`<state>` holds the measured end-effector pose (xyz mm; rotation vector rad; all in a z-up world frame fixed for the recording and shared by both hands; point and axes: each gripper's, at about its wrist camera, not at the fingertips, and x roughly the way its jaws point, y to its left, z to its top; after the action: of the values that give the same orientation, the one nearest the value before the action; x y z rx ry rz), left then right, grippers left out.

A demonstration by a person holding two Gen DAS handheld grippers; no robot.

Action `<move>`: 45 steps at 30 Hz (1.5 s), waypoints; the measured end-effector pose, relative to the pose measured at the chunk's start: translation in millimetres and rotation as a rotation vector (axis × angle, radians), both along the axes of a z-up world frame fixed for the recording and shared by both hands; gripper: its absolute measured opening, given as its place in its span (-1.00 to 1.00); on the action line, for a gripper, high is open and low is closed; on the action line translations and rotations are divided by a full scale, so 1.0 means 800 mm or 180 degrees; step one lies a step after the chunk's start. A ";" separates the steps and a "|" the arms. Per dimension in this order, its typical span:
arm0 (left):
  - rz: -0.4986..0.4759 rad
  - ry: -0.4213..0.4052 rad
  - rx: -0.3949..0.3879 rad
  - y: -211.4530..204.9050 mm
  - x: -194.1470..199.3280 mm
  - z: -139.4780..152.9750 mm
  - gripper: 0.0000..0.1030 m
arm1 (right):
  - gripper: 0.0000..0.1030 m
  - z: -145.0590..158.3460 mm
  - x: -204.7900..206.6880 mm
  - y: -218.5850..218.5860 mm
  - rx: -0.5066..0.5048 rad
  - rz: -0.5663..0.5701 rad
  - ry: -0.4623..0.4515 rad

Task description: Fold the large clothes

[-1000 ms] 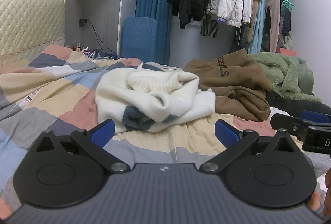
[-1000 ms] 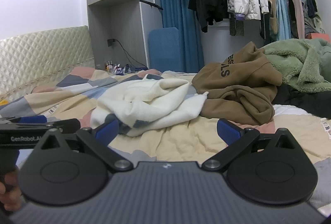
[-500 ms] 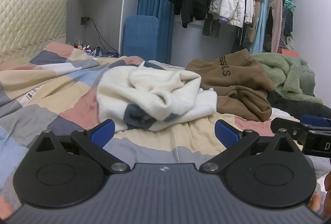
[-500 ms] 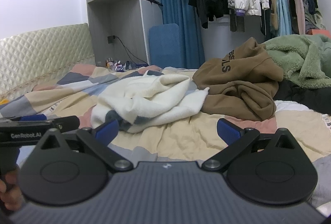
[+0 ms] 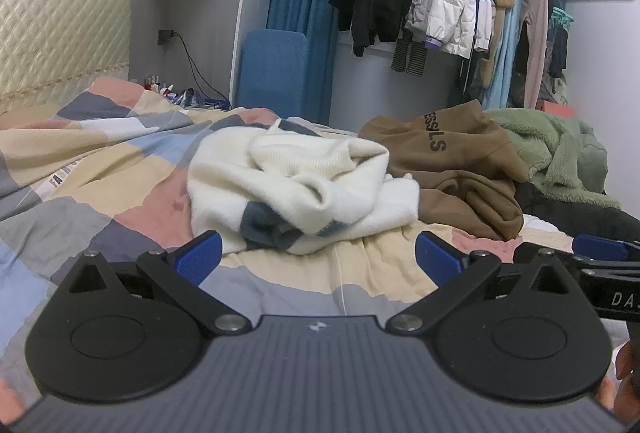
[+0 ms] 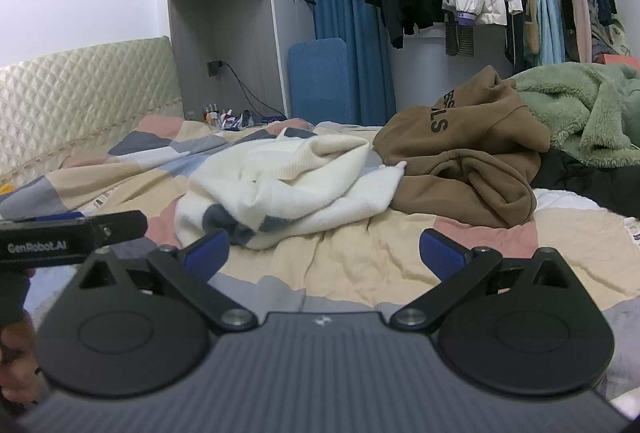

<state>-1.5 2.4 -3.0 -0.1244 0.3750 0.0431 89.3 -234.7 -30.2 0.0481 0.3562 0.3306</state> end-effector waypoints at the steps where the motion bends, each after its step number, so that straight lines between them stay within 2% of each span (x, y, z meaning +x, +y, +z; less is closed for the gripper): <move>1: 0.0000 -0.0001 -0.0001 0.000 0.000 0.000 1.00 | 1.00 0.000 0.000 0.000 0.0000 0.0002 -0.0004; 26: -0.0014 0.0007 -0.0053 0.002 -0.001 -0.001 1.00 | 1.00 -0.009 0.003 0.001 -0.0021 -0.0002 0.0082; 30: -0.0022 0.0030 -0.0113 0.010 0.010 -0.004 1.00 | 1.00 -0.015 0.014 0.005 -0.0053 -0.0012 0.0194; 37: 0.0028 0.0013 -0.0030 0.027 0.040 0.000 1.00 | 1.00 -0.014 0.043 0.020 -0.0053 0.0011 0.0329; 45: 0.0015 0.0052 -0.0096 0.045 0.065 0.004 1.00 | 1.00 -0.011 0.065 0.018 0.0078 -0.0033 0.0432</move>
<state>50.3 38.3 0.3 -0.1548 0.3917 0.0431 141.5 -220.0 -38.7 0.0967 0.4862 0.3224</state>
